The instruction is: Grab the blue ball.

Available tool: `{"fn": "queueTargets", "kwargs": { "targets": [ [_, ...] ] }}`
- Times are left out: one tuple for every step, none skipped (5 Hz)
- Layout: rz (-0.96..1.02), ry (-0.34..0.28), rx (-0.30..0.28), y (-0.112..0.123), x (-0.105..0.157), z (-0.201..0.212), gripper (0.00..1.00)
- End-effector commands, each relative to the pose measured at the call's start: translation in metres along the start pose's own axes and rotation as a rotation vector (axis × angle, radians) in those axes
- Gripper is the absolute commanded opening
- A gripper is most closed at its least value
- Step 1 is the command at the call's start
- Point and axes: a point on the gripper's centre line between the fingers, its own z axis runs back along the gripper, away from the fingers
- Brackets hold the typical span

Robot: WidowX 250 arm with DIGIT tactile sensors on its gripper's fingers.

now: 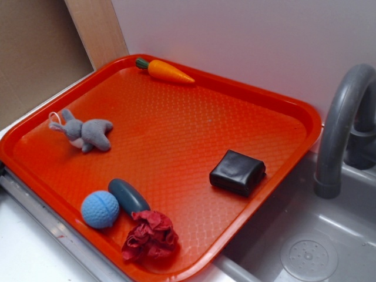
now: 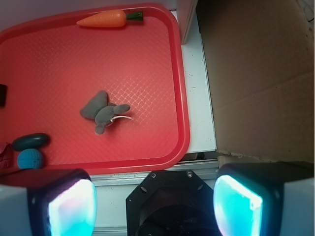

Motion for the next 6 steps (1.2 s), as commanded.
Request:
{"fn": "queueTargets", "kwargs": {
  "targets": [
    [0.000,0.000,0.000,0.000,0.000,0.000,1.00],
    [-0.033,-0.047,-0.019,-0.027,0.015,-0.006,1.00],
    [-0.055,-0.119,-0.107,-0.062,0.025,-0.012,1.00],
    [-0.110,-0.127,-0.185,-0.088,0.027,-0.019,1.00],
    [-0.221,-0.076,-0.322,-0.132,0.018,-0.041,1.00],
    [-0.240,-0.007,-0.417,-0.161,0.011,-0.062,1.00]
  ]
}}
